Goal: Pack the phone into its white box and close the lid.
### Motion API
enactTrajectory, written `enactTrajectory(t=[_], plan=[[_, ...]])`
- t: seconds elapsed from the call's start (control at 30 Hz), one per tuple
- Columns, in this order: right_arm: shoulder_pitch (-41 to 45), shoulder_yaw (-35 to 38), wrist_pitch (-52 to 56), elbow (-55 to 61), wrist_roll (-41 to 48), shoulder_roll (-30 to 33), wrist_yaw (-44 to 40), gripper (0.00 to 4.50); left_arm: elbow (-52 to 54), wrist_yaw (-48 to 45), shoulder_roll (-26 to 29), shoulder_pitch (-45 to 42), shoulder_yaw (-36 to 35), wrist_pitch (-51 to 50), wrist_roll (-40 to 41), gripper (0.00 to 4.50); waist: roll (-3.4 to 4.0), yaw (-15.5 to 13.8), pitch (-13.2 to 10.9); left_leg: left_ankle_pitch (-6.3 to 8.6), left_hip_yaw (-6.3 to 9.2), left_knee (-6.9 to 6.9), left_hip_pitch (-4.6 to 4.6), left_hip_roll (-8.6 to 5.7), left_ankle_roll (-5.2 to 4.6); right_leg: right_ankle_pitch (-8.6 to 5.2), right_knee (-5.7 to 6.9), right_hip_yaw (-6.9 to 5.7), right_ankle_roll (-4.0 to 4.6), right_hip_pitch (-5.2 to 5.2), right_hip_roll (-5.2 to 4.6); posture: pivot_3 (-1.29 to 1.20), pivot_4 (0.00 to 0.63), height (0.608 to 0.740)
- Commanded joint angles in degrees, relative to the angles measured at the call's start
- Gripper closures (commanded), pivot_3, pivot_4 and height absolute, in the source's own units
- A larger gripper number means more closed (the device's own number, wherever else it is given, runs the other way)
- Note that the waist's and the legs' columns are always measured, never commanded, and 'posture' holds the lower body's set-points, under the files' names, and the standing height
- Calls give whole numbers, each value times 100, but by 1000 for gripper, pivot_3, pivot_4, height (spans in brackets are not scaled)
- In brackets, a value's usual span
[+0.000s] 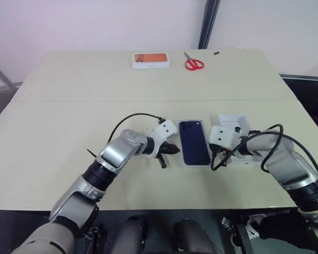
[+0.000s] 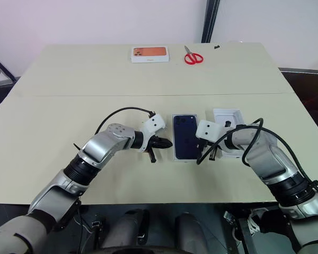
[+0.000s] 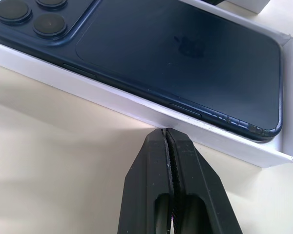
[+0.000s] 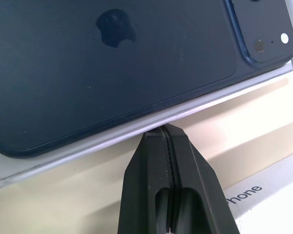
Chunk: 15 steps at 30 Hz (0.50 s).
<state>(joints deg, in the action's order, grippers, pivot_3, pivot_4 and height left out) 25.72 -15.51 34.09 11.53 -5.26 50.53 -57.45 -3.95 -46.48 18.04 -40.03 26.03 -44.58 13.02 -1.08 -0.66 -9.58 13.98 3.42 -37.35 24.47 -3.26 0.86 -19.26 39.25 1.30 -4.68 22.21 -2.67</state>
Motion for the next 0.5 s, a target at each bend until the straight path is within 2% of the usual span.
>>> enactTrajectory(t=[0.03, 0.07, 0.13, 0.2, 0.5], plan=[[222, 643, 341, 373, 460, 248, -275, 3963, 530, -130, 167, 113, -323, 80, 133, 4450, 1, 3, 0, 0, 0, 0, 0, 0, 1, 0, 0, 0, 0, 0, 0, 0, 150, 740], [238, 803, 517, 458, 641, 293, -366, 3647, 622, -145, 251, 170, -419, 112, 152, 4450, 2, 2, -1, 0, 0, 1, 0, 0, 0, 0, 0, 1, 0, 1, 0, 0, 150, 740], [273, 1082, 958, 592, 954, 302, -403, 2661, 773, -172, 425, 298, -611, 162, 191, 4450, 2, 8, -1, 0, 0, 2, 0, 2, 0, 0, 0, 1, 0, 2, 0, 0, 150, 740], [390, 1304, 1831, 606, 1095, 198, -118, 1609, 966, -322, 683, 577, -892, 407, 309, 4450, 4, 28, 0, 2, 0, 4, -2, 4, -3, 0, 0, 2, 1, 1, 2, 0, 150, 740], [1358, 1598, 5292, -41, 1436, -480, 1167, 1609, 1527, -1162, 1337, 1643, -1450, 2235, 456, 4450, 8, -6, 0, 2, -3, 10, 1, 5, -4, 1, -1, 5, 3, 7, -5, 0, 150, 740]])
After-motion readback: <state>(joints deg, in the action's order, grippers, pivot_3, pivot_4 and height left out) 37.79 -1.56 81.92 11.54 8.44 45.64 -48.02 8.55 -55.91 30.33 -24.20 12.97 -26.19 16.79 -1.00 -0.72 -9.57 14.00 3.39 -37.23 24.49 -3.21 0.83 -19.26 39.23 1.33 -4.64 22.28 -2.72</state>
